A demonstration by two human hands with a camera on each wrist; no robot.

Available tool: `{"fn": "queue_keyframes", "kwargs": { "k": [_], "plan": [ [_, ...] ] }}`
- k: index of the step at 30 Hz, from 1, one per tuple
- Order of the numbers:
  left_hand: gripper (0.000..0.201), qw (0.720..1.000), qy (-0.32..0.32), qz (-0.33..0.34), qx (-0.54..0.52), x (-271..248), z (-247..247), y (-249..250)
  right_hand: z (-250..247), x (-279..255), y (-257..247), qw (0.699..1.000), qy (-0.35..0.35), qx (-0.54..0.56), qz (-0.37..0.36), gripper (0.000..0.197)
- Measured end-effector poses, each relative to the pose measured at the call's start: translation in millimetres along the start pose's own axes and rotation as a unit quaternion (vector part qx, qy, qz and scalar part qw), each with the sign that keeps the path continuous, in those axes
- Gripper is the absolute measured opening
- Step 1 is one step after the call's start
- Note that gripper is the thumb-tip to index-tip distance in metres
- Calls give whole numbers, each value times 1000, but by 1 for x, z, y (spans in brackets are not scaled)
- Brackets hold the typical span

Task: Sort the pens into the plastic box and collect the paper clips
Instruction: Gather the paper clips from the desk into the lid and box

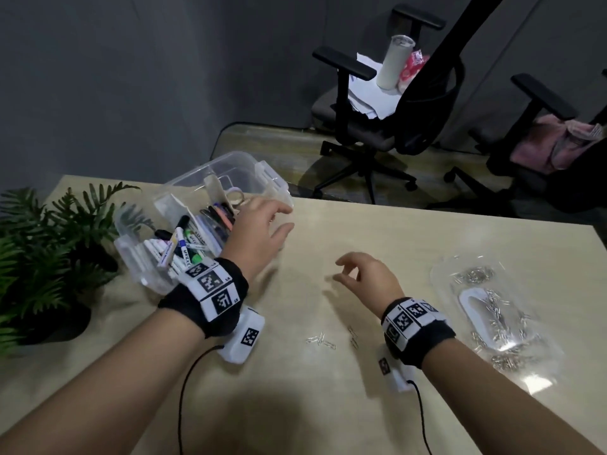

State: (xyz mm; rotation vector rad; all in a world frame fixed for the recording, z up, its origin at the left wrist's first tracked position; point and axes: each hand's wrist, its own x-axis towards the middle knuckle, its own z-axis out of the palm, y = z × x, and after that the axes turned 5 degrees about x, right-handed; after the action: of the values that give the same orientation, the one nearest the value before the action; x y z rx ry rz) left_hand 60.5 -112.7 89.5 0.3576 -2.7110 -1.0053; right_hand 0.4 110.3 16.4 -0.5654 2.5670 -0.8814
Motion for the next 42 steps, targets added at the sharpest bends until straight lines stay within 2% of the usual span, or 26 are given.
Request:
{"fn": "queue_keyframes", "kwargs": {
  "k": [2,4,6,9,13,18,22,27,30,33,35,37,42],
  "plan": [
    [19,999,-5,20,-43,-24,9,12,8,-20,22,998,-40,-28,45,25],
    [21,996,-61,-3,-64,-46,26,14,14,-37,38,992,-76,-45,93,28],
    [26,988,-136,-52,-42,-66,51,8,22,-51,52,985,-104,-54,125,34],
    [33,969,-215,-117,32,-94,89,-10,33,-65,67,982,-120,-53,133,44],
    [32,952,-253,-155,74,-118,124,-31,44,-73,75,987,-100,-19,123,37],
    [19,957,-242,-132,85,-123,139,-40,47,-73,77,991,-67,0,112,20],
    [31,953,-253,-127,103,-121,141,-42,46,-70,75,991,-83,-16,102,10],
    [12,944,-272,-119,145,-122,143,-38,46,-66,74,988,-116,-44,92,9],
    [17,952,-249,-142,112,-124,142,-37,45,-65,75,986,-136,-56,83,10],
    [16,956,-210,-205,26,-129,143,-31,43,-63,78,985,-144,-46,78,10],
    [26,952,-208,-223,3,-133,147,-26,42,-62,80,985,-151,-39,76,9],
    [29,953,-208,-219,13,-135,155,-23,41,-59,82,984,-159,-39,71,8],
    [16,963,-183,-180,88,-133,165,-15,40,-55,85,983,-171,-35,57,7]
  ]
}}
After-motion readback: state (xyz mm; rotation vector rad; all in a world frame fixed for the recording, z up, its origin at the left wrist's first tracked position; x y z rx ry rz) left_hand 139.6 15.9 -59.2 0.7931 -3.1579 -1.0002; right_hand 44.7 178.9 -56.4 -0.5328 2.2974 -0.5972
